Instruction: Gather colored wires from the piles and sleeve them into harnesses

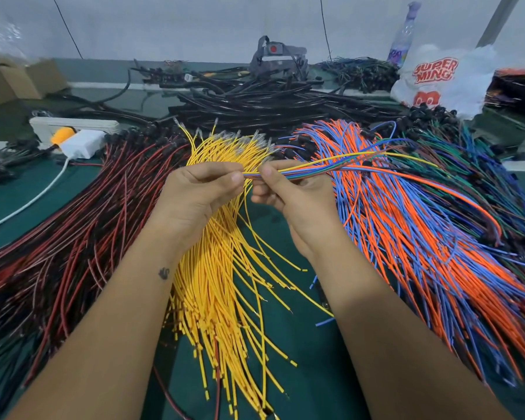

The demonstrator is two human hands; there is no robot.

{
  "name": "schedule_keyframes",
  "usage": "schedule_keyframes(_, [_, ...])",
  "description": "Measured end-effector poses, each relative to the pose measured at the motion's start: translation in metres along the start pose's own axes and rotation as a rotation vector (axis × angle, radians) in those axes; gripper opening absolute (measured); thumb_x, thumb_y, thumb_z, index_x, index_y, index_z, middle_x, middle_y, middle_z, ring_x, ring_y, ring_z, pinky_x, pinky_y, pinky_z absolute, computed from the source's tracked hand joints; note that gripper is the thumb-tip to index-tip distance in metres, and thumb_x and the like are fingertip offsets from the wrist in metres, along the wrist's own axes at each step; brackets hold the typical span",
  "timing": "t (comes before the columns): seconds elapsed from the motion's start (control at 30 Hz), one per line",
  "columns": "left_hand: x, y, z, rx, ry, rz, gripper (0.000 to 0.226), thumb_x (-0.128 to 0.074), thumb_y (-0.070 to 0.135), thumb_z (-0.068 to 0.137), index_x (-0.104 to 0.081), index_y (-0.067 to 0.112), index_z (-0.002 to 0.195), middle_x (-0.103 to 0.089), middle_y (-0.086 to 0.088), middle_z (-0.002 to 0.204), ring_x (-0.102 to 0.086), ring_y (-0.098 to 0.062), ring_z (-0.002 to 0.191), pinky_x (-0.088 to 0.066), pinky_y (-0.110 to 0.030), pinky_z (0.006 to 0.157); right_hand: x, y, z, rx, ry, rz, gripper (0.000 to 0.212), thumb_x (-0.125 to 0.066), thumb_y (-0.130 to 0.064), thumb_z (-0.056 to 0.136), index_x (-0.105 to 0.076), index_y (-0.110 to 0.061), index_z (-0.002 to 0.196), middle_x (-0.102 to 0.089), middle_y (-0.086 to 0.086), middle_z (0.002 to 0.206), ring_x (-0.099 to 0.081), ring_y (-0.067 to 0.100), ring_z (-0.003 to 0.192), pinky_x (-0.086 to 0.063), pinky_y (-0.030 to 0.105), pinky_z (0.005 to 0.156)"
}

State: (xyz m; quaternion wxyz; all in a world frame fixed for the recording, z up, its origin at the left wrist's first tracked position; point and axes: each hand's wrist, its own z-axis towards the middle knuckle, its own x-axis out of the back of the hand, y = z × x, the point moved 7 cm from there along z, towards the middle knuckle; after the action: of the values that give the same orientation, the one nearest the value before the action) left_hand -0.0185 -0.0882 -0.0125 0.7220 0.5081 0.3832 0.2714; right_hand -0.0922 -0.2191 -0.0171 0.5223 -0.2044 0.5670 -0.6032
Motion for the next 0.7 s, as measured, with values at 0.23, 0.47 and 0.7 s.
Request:
schedule_keyframes(0.23, [0.004, 0.000, 0.000, -0.004, 0.008, 0.022, 0.012, -0.069, 0.008, 0.067, -0.078, 0.015, 0.072, -0.072, 0.001, 0.072, -0.068, -0.008, 0.069, -0.053, -0.014, 0.064, -0.004, 0.007, -0.001, -0.112, -0.089, 0.058, 0.005, -0.064, 0.000, 0.087, -0.068, -0.002, 0.088, -0.069, 0.007, 0.068, -0.066, 0.014, 0.060, -0.057, 0.024, 0.061])
schedule_keyframes(0.47, [0.007, -0.008, 0.001, 0.035, 0.004, 0.027, 0.014, -0.069, 0.008, 0.068, -0.073, 0.008, 0.082, -0.071, -0.001, 0.073, -0.067, -0.010, 0.068, -0.053, -0.015, 0.065, 0.000, 0.015, 0.001, -0.168, -0.069, 0.052, 0.007, -0.062, 0.002, 0.088, -0.067, -0.002, 0.086, -0.069, 0.006, 0.066, -0.066, 0.013, 0.059, -0.055, 0.022, 0.059])
schedule_keyframes(0.7, [-0.005, -0.008, 0.003, 0.022, 0.066, 0.424, 0.024, -0.064, 0.001, 0.088, -0.066, 0.013, 0.108, -0.067, 0.002, 0.079, -0.065, -0.010, 0.073, -0.057, -0.023, 0.070, 0.017, 0.022, 0.005, -0.157, 0.121, -0.133, 0.009, -0.064, 0.001, 0.089, -0.068, -0.005, 0.083, -0.069, 0.002, 0.060, -0.066, 0.011, 0.057, -0.054, 0.022, 0.056])
